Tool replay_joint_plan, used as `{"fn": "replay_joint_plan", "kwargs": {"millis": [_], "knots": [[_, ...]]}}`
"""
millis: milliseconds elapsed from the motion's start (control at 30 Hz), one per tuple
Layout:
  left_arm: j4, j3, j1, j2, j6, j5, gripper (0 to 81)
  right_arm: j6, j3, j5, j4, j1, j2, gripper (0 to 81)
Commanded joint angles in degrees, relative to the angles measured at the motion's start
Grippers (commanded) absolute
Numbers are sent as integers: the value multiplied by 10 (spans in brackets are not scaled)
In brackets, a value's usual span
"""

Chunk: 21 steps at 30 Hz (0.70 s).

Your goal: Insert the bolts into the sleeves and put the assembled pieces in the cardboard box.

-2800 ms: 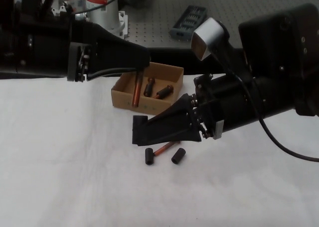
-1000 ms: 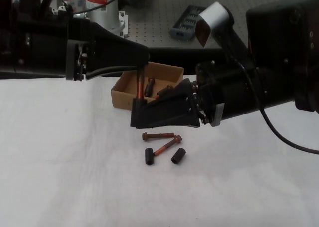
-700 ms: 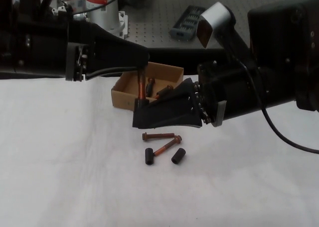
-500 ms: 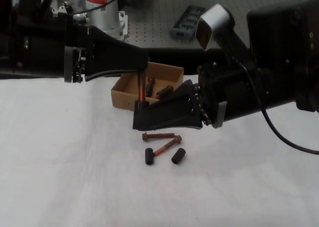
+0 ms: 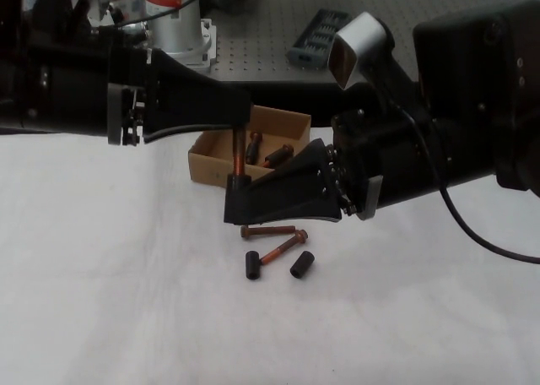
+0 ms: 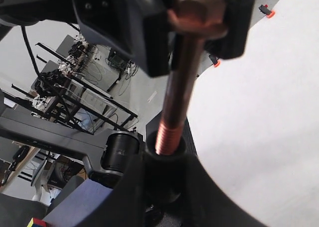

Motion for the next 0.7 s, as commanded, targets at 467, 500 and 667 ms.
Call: {"fn": "replay_joint_plan", "kwargs": {"millis": [467,500,667], "knots": [[9,-1,-2,-7,4,45,7,-6,-8,-21,-44,-5,3,29],[15,-1,-2,-7,4,45,7,-6,-8,-23,-46,-5,3,29],[41,-1,-2,-4,4,45,7,-6,-8,-33,-46,-5,3,29]]}}
